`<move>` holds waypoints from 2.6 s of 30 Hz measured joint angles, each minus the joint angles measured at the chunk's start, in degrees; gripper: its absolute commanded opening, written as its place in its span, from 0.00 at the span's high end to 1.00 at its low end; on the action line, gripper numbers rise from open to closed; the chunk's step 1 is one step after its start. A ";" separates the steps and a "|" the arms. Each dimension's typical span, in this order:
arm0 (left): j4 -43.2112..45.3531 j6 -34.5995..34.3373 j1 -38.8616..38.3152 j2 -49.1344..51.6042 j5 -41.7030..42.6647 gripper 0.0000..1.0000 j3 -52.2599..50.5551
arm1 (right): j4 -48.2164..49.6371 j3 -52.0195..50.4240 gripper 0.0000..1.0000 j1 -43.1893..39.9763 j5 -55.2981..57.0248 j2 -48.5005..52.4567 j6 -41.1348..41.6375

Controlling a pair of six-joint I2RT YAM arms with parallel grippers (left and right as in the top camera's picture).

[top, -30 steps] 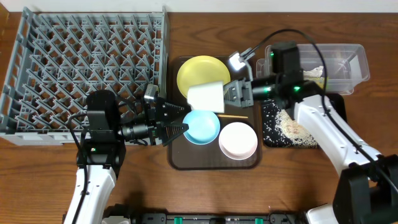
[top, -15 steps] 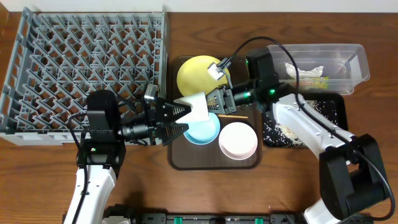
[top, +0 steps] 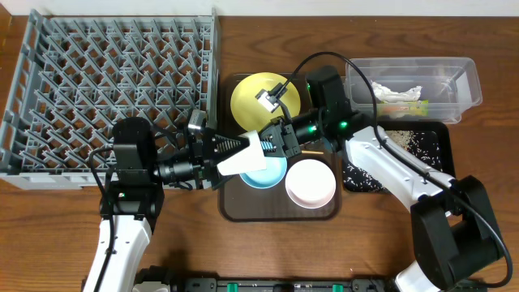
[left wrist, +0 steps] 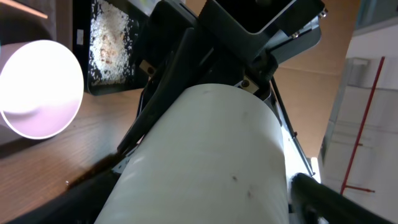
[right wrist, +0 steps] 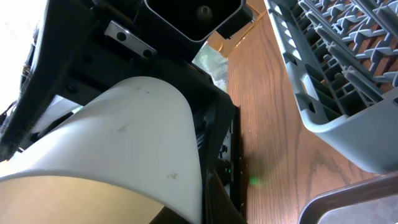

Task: Sort waste into correct bins and load items into the dishwasher
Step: 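Grasp the white cup with left gripper from the right gripper, then carry white cup with left gripper over the dish rack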

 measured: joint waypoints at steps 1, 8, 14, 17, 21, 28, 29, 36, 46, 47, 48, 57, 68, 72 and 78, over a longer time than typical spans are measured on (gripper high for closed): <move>0.00 -0.02 0.00 0.00 0.09 0.23 0.00 | 0.04 0.00 0.99 0.00 0.00 0.00 0.00; 0.02 1.09 -0.02 0.00 1.01 0.35 0.00 | 0.04 0.00 0.99 0.00 -0.98 0.00 0.50; 0.00 1.36 -0.02 0.00 1.42 0.51 0.00 | 0.00 0.00 0.99 0.07 -1.38 0.00 0.48; 0.00 1.33 -0.02 0.00 1.60 0.62 0.00 | -0.09 0.00 0.80 0.17 -1.53 0.00 0.35; 0.07 1.55 0.00 0.00 1.09 0.65 0.00 | -0.17 0.00 0.42 1.16 -2.64 0.00 -0.52; 1.33 2.67 0.04 -0.09 0.11 0.72 0.11 | -0.26 -0.11 0.01 0.96 -3.08 0.15 -1.53; 1.88 2.97 0.04 -0.15 -0.11 0.72 0.13 | -0.26 -0.11 0.01 0.70 -3.06 0.17 -1.53; 6.45 4.35 1.46 0.09 -1.49 0.72 0.13 | -0.17 -0.11 0.01 -5.88 -0.83 0.17 0.26; -1.73 10.40 10.08 1.95 -15.19 0.72 0.22 | -0.24 -0.11 0.01 -16.76 2.67 0.17 2.01; -4.20 11.04 10.67 2.14 -18.25 0.72 0.28 | -0.26 -0.11 0.01 -16.90 2.73 0.17 2.08; -6.45 11.80 11.13 2.29 -21.53 0.72 0.31 | -0.24 -0.11 0.01 -16.92 2.82 0.17 2.12; -38.18 24.68 11.65 3.41 -44.94 0.65 19.10 | -0.24 -0.11 0.01 -16.90 4.00 0.17 2.51; -61.00 37.94 6.51 10.47 -65.00 0.65 38.25 | -15.76 -0.07 0.01 -13.40 17.94 0.17 0.96; -62.79 39.50 2.84 17.84 -68.11 0.66 38.14 | -23.47 0.00 0.01 -9.86 29.79 0.09 0.09; -63.67 40.76 -1.29 23.87 -71.95 0.65 38.07 | -32.52 0.50 0.01 -6.84 48.83 -6.36 -1.86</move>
